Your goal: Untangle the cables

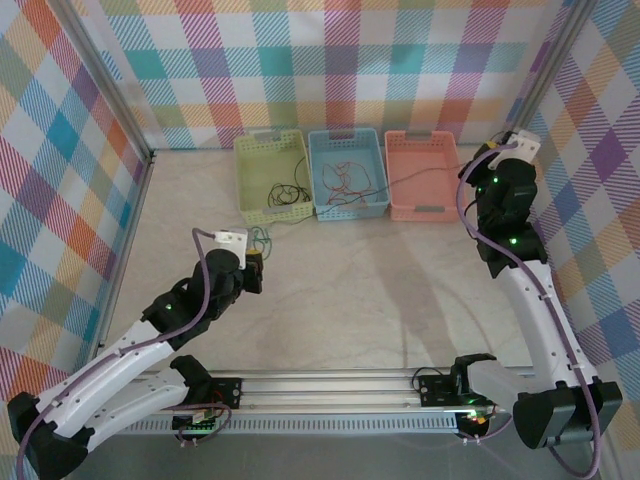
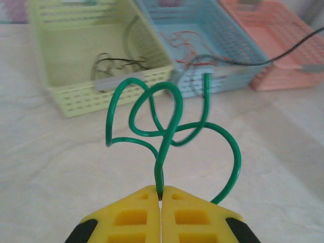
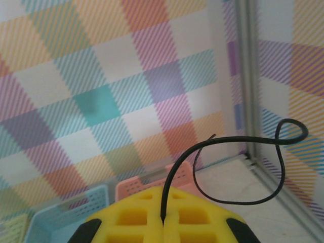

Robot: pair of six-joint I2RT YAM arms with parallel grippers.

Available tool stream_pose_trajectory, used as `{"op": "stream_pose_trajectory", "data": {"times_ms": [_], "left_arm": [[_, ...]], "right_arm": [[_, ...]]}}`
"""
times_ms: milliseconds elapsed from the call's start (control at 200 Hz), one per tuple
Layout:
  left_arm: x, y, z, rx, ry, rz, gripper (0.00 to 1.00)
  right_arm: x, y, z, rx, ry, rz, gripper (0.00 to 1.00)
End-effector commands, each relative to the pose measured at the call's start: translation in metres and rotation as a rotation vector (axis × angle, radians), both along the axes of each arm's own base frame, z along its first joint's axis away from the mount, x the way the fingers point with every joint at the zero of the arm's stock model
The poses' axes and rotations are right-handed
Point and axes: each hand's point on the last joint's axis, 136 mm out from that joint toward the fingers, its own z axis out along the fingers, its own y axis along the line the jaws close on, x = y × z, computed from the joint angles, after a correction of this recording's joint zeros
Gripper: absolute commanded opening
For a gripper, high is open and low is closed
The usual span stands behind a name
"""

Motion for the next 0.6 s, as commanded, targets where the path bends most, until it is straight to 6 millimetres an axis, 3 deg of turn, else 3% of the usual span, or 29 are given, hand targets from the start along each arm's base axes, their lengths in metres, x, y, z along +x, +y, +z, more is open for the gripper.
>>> {"op": "stream_pose_trajectory", "data": {"times_ms": [0,80,235,400,595], "left_arm": [[0.000,0.036,-0.014,0.062,0.019,0.159,0.00],[0.000,0.039,-0.016,0.055,0.020,0.172,0.00],[0.002,0.036,-0.016,0.030,0.021,0.159,0.00],[0.002,0.031,-0.018,0.015,0.030,0.140,0.00],[0.004,0.031,-0.023,-0.006,0.031,0.150,0.00]], "right_arm": [[-0.010,-0.027,0.011,0.001,-0.040,-0.108,0.00],[-0.013,-0.030,0.013,0.010,-0.046,-0.113,0.00],[-0.008,-0.017,0.007,0.043,-0.045,-0.034,0.00],[0.003,0.013,0.004,0.080,-0.045,0.143,0.00],[0.000,0.063,0.030,0.124,-0.113,0.420,0.00]]}}
